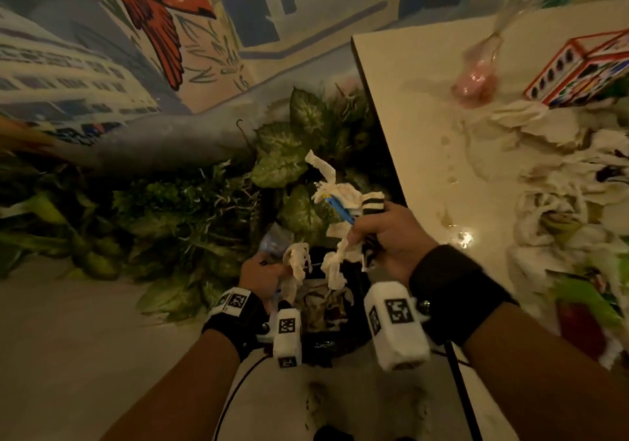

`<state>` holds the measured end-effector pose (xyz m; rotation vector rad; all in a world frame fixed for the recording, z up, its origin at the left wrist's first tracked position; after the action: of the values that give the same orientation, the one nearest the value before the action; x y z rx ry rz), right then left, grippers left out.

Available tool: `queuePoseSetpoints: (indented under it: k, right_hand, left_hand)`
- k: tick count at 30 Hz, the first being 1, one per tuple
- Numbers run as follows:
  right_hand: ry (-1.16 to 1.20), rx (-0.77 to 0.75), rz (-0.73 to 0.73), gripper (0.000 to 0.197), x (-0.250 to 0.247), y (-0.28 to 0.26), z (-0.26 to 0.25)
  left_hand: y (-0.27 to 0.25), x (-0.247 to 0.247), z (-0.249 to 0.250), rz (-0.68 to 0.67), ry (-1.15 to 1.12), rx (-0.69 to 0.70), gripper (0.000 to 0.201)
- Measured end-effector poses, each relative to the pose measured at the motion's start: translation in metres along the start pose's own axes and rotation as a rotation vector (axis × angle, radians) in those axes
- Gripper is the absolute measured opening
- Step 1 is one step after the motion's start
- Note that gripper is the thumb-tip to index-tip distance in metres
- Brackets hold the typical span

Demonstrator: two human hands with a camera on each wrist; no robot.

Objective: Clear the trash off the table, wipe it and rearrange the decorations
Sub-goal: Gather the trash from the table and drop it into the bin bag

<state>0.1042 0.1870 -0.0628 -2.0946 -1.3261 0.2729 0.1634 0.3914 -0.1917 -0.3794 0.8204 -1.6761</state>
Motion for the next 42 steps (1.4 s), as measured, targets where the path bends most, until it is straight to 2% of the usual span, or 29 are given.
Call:
queuePoseSetpoints:
  k: [4, 5, 7, 10, 13, 16, 20, 24, 27, 29, 30, 31, 33, 35, 39, 41, 42]
  right_hand:
    - [0.058, 0.136, 0.076, 0.035, 0.002, 0.035, 0.069]
    - [0.073, 0.151, 0.101, 0.034, 0.000, 0.051, 0.095]
    - [0.061, 0.189, 0.175, 0.025, -0.004, 0.056, 0.119]
    - [-0.018, 0.204, 0.271, 0.023, -0.012, 0.068, 0.165]
    - [-0.145, 0.285, 0.286, 0.018, -0.018, 0.084, 0.213]
    - [-0.190, 0.312, 0.321, 0.033, -0.029, 0.097, 0.252]
    - [-0.242, 0.346, 0.317, 0.033, -0.035, 0.113, 0.285]
    - [-0.288, 0.366, 0.271, 0.040, -0.035, 0.128, 0.301]
    - [-0.293, 0.357, 0.176, 0.045, -0.021, 0.142, 0.311]
    - [-0.214, 0.391, 0.125, 0.035, -0.013, 0.148, 0.315]
    - [-0.175, 0.419, 0.118, 0.023, -0.011, 0.148, 0.313]
    - [-0.171, 0.435, 0.122, 0.006, -0.014, 0.144, 0.309]
    - [-0.194, 0.488, 0.138, 0.037, -0.022, 0.138, 0.306]
    - [-0.221, 0.493, 0.116, 0.044, -0.023, 0.129, 0.298]
    - [-0.320, 0.435, 0.072, 0.023, -0.016, 0.103, 0.270]
    - [-0.359, 0.404, 0.034, 0.003, -0.007, 0.083, 0.245]
    - [-0.361, 0.402, 0.013, 0.009, -0.002, 0.072, 0.231]
  left_hand:
    - [0.036, 0.017, -0.056, -0.021, 0.118, -0.054, 0.034]
    - [0.054, 0.026, -0.079, -0.037, 0.181, -0.071, 0.033]
    - [0.063, 0.033, -0.091, -0.044, 0.298, -0.123, 0.033]
    - [0.090, 0.046, -0.120, -0.065, 0.404, -0.139, 0.045]
    - [0.124, 0.055, -0.152, -0.102, 0.563, -0.129, 0.042]
    - [0.141, 0.057, -0.176, -0.088, 0.534, -0.148, 0.049]
    - [0.146, 0.047, -0.202, -0.111, 0.414, -0.158, 0.053]
    - [0.146, 0.018, -0.228, -0.015, 0.145, -0.253, 0.048]
    - [0.140, -0.006, -0.237, 0.050, 0.057, -0.269, 0.037]
    - [0.133, -0.020, -0.236, 0.084, -0.008, -0.266, 0.023]
    - [0.131, -0.027, -0.235, 0.108, -0.035, -0.255, 0.014]
    - [0.125, -0.032, -0.229, 0.114, -0.052, -0.245, 0.007]
    - [0.115, -0.040, -0.218, 0.134, -0.087, -0.208, 0.007]
    - [0.101, -0.047, -0.201, 0.148, -0.081, -0.163, 0.015]
    - [0.077, -0.053, -0.155, 0.143, -0.067, -0.103, 0.014]
    - [0.064, -0.050, -0.125, 0.118, -0.048, -0.063, 0.010]
    - [0.057, -0.048, -0.109, 0.112, -0.027, -0.037, 0.009]
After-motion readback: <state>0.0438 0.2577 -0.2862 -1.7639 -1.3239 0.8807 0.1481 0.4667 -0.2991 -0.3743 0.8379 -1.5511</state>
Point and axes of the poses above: each hand's wrist, its own y-axis towards the middle knuckle, its own x-axis out of the palm, z = x × y, the point moved 6 cm from there along y, towards the middle knuckle
